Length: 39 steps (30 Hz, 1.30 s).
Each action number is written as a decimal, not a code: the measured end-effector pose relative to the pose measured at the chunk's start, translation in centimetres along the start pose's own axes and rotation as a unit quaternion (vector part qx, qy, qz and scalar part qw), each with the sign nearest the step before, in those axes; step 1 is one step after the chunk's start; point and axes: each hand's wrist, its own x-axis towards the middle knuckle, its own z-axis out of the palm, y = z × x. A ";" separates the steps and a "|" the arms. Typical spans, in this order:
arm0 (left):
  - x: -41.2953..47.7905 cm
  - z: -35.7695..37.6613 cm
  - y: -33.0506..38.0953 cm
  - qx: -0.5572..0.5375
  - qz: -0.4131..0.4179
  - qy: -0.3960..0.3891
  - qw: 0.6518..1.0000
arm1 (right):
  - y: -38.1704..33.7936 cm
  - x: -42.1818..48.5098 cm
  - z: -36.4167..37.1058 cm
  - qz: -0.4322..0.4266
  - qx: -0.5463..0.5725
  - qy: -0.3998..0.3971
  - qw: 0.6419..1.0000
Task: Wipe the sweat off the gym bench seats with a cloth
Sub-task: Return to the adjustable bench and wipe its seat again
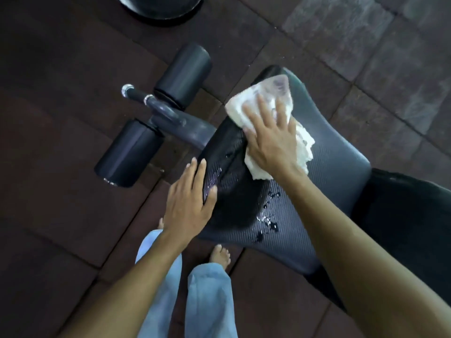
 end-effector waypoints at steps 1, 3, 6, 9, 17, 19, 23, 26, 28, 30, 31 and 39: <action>-0.4 0.1 -0.2 -0.001 -0.005 0.001 1.000 | 0.4 -2.5 0.5 -0.071 -0.023 -0.012 0.997; -1.0 0.3 -0.4 -0.003 -0.007 0.009 1.000 | 2.5 -6.7 1.6 -0.146 -0.044 -0.025 0.988; -1.7 0.5 -0.6 -0.005 -0.004 0.038 0.999 | 6.0 -7.6 0.9 -0.086 -0.017 -0.038 0.995; -1.7 0.9 -0.9 -0.013 -0.001 0.079 0.997 | 4.5 -3.3 0.4 0.059 0.039 0.016 0.997; -1.7 1.3 -1.3 -0.037 0.022 0.108 0.993 | -3.6 -3.8 2.2 -0.086 -0.040 0.027 0.995; -1.7 1.3 -1.2 -0.058 0.004 0.116 0.992 | -2.1 -7.0 3.1 -0.170 -0.057 0.035 0.983; -2.0 1.3 -0.7 -0.127 -0.077 0.155 0.977 | 1.7 -8.8 2.5 -0.119 -0.026 0.028 0.992; -2.3 1.5 -0.5 -0.144 -0.101 0.162 0.971 | 0.6 -4.9 1.4 0.056 0.044 0.045 0.996; -2.4 1.5 -0.5 -0.141 -0.104 0.164 0.971 | -2.1 -1.7 1.2 0.176 0.079 0.066 0.979; -2.6 1.5 -0.4 -0.144 -0.111 0.156 0.971 | -5.1 -0.2 1.2 0.202 0.068 0.060 0.975; -2.6 1.5 -0.4 -0.148 -0.114 0.149 0.971 | -6.4 -0.3 1.4 0.164 0.047 0.042 0.984; -4.7 2.0 -2.0 -0.183 -0.074 0.124 0.972 | -4.1 -8.4 2.4 -0.101 -0.038 -0.013 0.994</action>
